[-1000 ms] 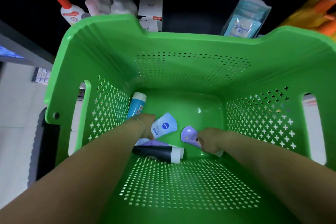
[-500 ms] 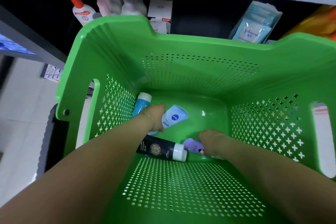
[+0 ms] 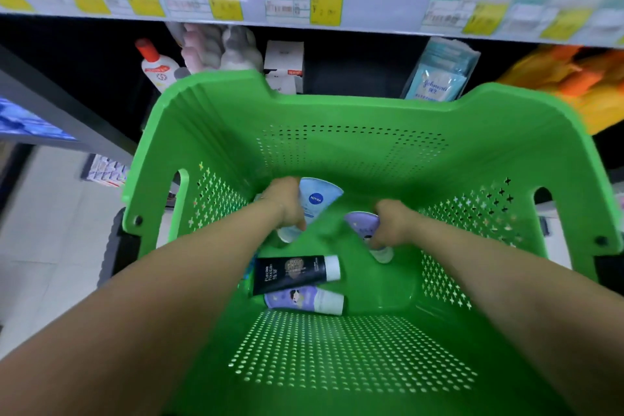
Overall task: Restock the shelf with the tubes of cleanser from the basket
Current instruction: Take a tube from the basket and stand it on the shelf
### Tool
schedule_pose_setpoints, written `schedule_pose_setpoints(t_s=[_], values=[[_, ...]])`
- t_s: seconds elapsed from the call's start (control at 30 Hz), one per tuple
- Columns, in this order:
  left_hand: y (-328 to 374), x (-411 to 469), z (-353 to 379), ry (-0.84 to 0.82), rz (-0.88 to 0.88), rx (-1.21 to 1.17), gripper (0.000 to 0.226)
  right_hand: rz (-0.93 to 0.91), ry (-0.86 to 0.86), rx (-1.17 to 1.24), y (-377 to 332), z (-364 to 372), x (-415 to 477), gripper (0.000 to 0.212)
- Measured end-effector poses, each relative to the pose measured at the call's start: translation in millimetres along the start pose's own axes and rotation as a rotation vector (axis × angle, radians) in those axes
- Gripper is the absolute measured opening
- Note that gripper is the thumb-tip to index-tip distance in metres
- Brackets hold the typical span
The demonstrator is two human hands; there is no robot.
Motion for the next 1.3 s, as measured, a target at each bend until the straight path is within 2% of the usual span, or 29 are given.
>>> schedule_pose_setpoints(t_s=[0.23, 0.43, 0.57, 0.77, 1.03, 1.3], values=[[27, -16, -34, 0.076, 0.061, -0.1, 0.057, -0.084, 0.098, 0.144, -23, -46, -30, 0.054], [44, -38, -49, 0.146, 0.169, -0.279, 0.048, -0.226, 0.078, 0.2, -30, -92, -86, 0.045], [53, -60, -65, 0.172, 0.264, -0.46, 0.042, -0.301, 0.195, 0.293, -23, -114, -113, 0.046], [67, -91, -99, 0.282, 0.39, -0.611, 0.042, -0.465, 0.276, 0.613, -12, -138, -151, 0.046], [101, -144, -155, 0.371, 0.642, -0.671, 0.04, -0.609, 0.474, 0.871, -10, -173, -212, 0.031], [141, -179, -199, 0.554, 0.86, -0.786, 0.038, -0.695, 0.754, 1.047, -26, -209, -266, 0.03]])
Point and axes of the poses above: each hand's wrist, its own x-axis towards the middle knuckle, its own z-axis out of the palm, y = z × x, the point moved 2 cm from there along x, towards the middle knuckle, and after that the axes turned 10 degrees about z, right-handed, at the moved point
